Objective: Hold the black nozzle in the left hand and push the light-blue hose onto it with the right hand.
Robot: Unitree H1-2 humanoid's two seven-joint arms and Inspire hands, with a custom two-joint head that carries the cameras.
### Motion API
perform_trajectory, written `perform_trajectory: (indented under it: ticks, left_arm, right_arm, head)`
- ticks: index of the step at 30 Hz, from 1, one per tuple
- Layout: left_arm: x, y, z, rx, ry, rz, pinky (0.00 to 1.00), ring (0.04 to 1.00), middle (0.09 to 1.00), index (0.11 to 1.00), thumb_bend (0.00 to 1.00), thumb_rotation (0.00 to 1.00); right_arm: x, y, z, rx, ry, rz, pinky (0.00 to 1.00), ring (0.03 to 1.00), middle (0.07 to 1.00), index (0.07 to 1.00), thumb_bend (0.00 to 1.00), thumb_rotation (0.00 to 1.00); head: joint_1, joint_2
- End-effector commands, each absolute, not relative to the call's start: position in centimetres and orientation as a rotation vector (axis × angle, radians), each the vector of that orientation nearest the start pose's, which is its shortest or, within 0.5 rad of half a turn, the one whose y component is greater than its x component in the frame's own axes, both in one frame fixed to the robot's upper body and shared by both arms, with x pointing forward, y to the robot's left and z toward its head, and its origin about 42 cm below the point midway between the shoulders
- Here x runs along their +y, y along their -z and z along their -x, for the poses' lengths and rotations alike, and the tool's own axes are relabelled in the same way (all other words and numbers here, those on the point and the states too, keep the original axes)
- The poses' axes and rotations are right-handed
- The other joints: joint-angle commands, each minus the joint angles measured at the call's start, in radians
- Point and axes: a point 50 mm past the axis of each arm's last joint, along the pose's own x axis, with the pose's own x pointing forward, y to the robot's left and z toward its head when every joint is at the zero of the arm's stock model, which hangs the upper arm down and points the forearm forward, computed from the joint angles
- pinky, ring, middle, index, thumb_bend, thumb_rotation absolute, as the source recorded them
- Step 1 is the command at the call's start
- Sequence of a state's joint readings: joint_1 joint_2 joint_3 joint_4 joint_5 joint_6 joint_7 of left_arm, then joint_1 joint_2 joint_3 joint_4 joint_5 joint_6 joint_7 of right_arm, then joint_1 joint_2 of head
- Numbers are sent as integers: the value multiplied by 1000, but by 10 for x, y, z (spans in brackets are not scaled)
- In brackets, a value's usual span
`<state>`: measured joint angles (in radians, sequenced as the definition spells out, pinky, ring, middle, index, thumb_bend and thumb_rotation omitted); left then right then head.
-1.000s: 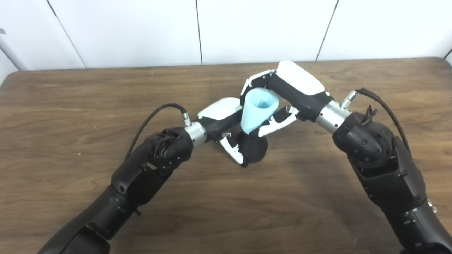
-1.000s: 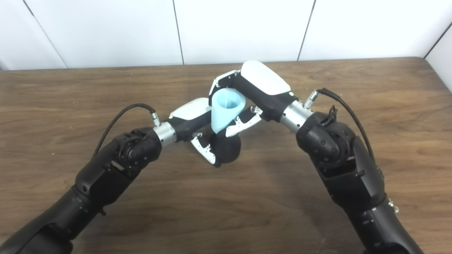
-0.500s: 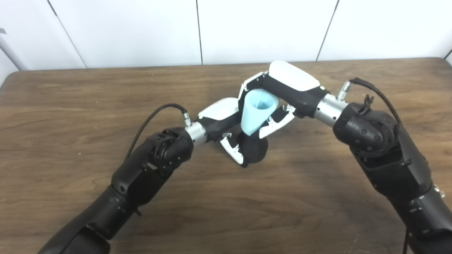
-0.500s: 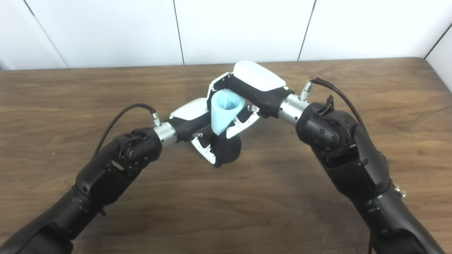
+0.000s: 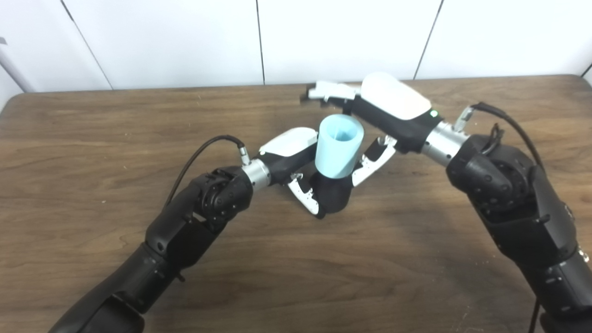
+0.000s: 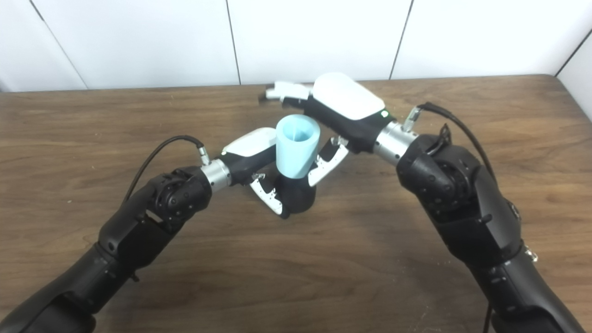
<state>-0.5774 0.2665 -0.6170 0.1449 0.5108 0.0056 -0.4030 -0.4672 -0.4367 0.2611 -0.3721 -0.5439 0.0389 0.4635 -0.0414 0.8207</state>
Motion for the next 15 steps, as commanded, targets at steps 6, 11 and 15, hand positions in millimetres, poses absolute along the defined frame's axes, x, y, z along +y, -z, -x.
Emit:
perform_trajectory:
  ticks: [6, 11, 15]
  left_arm:
    - [109, -146, -381, -125, 1027, -1124, 1000, 628, 521, 467, 522, 0]
    - [109, -147, -381, -126, 1028, -1127, 1000, 627, 521, 468, 522, 0]
    - [109, -147, -382, -124, 1028, -1127, 1000, 625, 520, 468, 522, 0]
  right_arm:
    - [-203, -337, -346, -738, -451, 1096, 689, 894, 966, 933, 877, 230]
    - [-208, -345, -344, -765, -432, 1074, 681, 890, 969, 932, 870, 248]
    - [-216, -349, -340, -788, -442, 1046, 684, 889, 963, 924, 865, 265]
  head:
    - [1, 1]
    - [1, 1]
    - [3, 1]
